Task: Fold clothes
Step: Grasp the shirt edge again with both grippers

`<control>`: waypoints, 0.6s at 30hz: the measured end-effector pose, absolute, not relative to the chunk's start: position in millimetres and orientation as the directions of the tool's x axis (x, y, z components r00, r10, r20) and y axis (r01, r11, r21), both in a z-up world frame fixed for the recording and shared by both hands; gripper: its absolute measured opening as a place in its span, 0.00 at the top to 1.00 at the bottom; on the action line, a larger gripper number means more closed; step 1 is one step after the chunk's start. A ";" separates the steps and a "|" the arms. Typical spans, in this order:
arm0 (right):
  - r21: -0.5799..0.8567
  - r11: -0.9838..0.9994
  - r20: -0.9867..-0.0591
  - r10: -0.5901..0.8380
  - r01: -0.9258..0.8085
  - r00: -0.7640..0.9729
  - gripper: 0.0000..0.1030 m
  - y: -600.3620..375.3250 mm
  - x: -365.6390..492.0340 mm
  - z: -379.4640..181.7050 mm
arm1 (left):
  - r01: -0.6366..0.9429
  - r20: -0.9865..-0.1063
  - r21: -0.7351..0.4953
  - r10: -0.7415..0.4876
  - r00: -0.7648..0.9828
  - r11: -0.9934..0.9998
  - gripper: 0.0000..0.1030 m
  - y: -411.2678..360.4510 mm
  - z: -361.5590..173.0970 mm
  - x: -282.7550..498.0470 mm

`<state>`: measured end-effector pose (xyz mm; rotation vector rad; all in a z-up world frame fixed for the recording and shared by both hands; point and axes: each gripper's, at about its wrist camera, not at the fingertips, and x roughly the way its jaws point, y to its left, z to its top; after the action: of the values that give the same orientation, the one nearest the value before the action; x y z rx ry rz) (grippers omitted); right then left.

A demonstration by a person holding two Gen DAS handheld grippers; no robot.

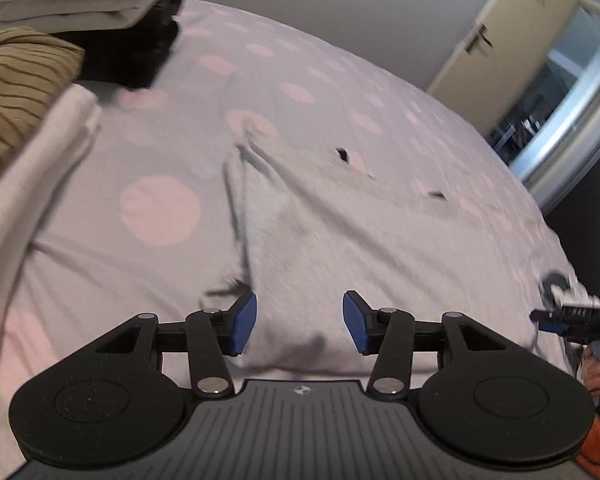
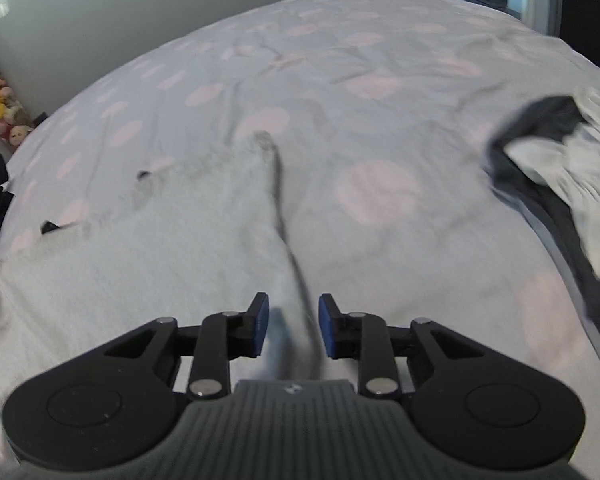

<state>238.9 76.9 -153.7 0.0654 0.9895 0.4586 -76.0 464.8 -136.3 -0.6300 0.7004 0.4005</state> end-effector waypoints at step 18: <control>0.270 0.927 -0.848 0.358 -0.261 0.391 0.67 61.3 230.6 -157.9 | -0.526 -0.745 -0.362 0.099 0.659 0.769 0.62 444.2 -152.0 -77.7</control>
<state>230.6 61.3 -157.9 0.0984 1.1019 0.3937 -77.7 444.2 -152.0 -0.6022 0.7776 0.3791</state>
